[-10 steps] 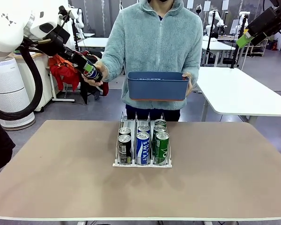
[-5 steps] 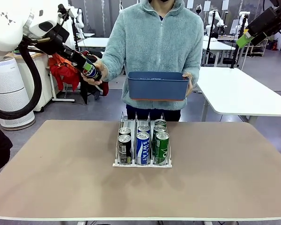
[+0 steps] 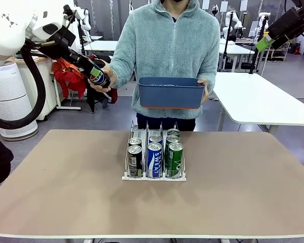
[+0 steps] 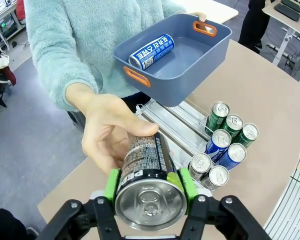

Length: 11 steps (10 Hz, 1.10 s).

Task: Fill the beverage cans into the dispenser.
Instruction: Place the picked Pepsi coke in the line of the Automatic Can Dispenser with the same cans.

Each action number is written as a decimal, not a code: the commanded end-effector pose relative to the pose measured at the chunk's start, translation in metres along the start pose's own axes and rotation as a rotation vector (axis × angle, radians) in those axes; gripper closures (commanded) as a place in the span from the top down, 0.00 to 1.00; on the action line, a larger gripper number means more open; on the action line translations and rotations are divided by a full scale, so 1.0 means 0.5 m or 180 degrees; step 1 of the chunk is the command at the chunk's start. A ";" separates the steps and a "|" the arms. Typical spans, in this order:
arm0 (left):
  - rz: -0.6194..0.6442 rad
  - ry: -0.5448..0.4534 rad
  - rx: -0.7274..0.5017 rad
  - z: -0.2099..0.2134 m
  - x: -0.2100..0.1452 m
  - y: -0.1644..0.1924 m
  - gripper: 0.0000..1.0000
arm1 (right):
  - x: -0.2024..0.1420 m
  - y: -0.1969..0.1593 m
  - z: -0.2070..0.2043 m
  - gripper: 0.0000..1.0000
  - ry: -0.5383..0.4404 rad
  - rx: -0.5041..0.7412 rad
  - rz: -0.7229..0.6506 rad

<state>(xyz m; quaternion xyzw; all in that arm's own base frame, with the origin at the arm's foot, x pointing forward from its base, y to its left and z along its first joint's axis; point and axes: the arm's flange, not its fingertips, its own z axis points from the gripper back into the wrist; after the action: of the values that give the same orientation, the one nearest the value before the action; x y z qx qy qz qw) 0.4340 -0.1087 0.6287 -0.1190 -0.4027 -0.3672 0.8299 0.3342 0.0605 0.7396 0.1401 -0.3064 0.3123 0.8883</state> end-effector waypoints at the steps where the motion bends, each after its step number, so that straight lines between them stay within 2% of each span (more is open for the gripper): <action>1: -0.0001 -0.0011 0.0004 0.004 -0.003 0.006 0.10 | 0.001 0.002 -0.001 1.00 0.0002 0.0001 -0.0003; 11: -0.0001 -0.0011 0.0004 0.004 -0.003 0.006 0.10 | 0.001 0.002 -0.001 1.00 0.0002 0.0001 -0.0003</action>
<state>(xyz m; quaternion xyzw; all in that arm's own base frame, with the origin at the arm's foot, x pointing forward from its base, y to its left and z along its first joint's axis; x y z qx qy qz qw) 0.4344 -0.1087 0.6282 -0.1189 -0.4021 -0.3672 0.8303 0.3342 0.0605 0.7396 0.1401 -0.3064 0.3123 0.8883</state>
